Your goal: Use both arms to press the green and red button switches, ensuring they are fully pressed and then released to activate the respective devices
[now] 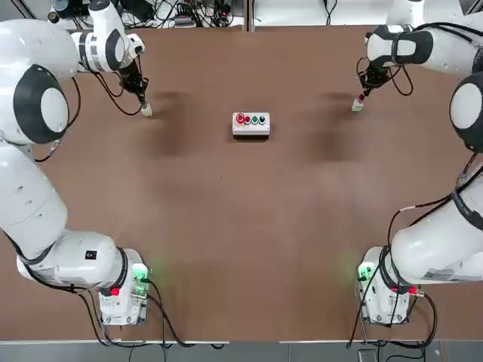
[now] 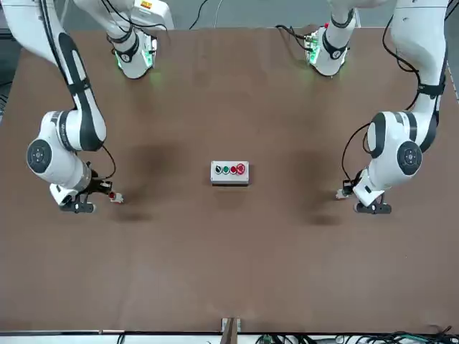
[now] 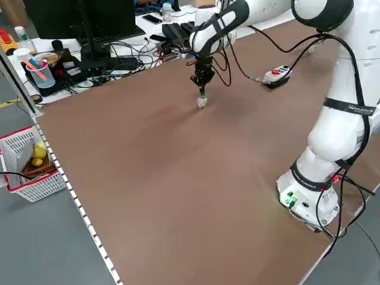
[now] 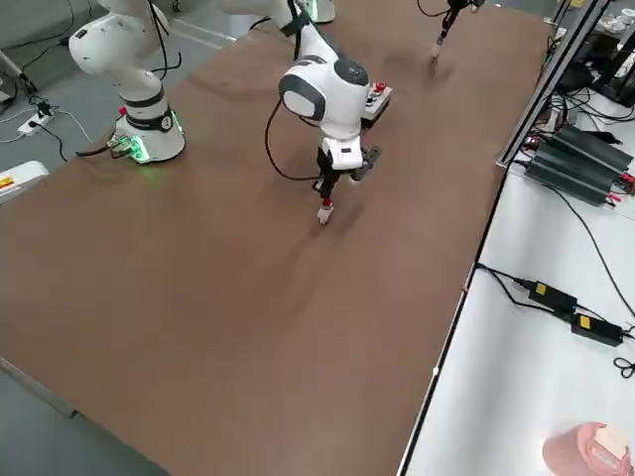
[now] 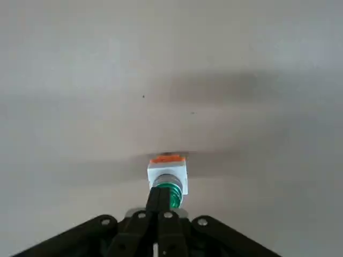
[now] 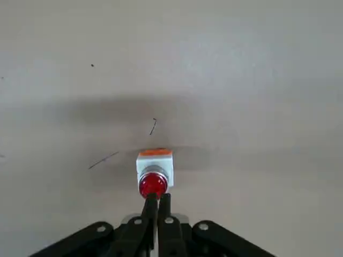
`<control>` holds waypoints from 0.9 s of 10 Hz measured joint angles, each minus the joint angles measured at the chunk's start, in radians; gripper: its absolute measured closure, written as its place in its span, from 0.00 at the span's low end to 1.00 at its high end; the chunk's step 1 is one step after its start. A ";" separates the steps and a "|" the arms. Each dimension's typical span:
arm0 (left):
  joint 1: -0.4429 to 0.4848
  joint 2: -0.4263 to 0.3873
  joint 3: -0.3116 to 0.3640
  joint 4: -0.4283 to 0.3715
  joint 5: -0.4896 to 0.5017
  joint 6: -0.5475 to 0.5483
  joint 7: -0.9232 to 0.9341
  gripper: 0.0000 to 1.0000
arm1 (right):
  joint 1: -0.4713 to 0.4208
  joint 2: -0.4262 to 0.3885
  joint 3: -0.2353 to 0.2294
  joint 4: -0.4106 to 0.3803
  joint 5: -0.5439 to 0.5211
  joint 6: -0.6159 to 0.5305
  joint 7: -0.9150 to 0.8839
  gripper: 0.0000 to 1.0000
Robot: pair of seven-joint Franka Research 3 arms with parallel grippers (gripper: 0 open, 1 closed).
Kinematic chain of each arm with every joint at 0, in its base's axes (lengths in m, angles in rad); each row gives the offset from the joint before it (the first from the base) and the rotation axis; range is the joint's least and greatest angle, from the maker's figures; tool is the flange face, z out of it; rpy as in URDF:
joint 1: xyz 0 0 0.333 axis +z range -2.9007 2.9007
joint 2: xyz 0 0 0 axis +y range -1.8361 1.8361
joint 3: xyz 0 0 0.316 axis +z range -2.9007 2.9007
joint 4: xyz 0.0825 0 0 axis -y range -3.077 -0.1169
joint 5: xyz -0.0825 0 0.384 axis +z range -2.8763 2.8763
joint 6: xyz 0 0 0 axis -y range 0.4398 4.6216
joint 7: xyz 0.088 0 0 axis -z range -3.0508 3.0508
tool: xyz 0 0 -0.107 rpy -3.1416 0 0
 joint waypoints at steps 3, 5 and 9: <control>-0.001 0.000 -0.006 -0.003 0.000 0.000 0.000 0.99 | 0.003 0.012 0.001 0.004 0.000 0.004 0.000 0.93; 0.000 0.000 -0.006 -0.011 0.000 0.000 0.003 0.99 | 0.003 0.013 0.001 0.010 0.000 0.004 0.000 0.93; 0.001 0.000 -0.006 -0.022 0.000 0.031 0.004 0.99 | 0.003 0.016 0.001 0.032 0.000 0.003 0.001 0.93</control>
